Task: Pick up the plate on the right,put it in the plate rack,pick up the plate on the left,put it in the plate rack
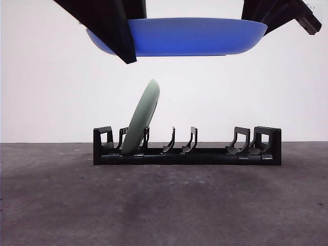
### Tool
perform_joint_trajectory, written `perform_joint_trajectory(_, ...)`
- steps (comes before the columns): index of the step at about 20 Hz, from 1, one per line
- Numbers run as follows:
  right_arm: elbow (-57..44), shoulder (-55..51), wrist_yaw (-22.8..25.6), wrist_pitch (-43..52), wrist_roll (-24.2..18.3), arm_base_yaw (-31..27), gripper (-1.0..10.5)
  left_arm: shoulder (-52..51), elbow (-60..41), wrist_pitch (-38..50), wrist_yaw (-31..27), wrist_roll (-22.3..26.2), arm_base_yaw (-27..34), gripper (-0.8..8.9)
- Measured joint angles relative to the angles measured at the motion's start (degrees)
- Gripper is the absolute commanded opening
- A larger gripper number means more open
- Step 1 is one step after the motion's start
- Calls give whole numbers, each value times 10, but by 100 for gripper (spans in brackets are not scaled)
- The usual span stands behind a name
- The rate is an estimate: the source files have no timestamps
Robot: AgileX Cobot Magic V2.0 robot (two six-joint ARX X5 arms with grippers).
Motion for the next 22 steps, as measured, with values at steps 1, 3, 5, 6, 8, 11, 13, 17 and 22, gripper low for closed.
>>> perform_joint_trajectory(1,0,0,1,0,0,-2,-16,0,0,-3,0,0,-1,-6)
perform_joint_trajectory(3,0,0,4,1,3,-9,-16,0,0,-7,1,4,-3,-6)
perform_joint_trajectory(5,0,0,4,0,5,-17,-16,0,2,0,10,10,-4,-7)
perform_joint_trajectory(6,0,0,3,-3,5,-22,-16,0,2,3,17,10,-4,-7)
perform_joint_trajectory(8,0,0,0,-4,5,-28,-13,0,2,7,23,10,-4,-7)
perform_joint_trajectory(11,0,0,0,-4,4,-29,22,0,2,9,24,10,-4,-7)
perform_joint_trajectory(13,0,0,-6,0,0,-30,184,0,2,5,35,6,-4,-7)
perform_joint_trajectory(17,1,-17,-15,7,-10,-31,286,3,2,-2,74,-10,-2,-7)
perform_joint_trajectory(22,1,-97,16,53,-12,-45,286,3,2,52,115,-19,-1,-7)
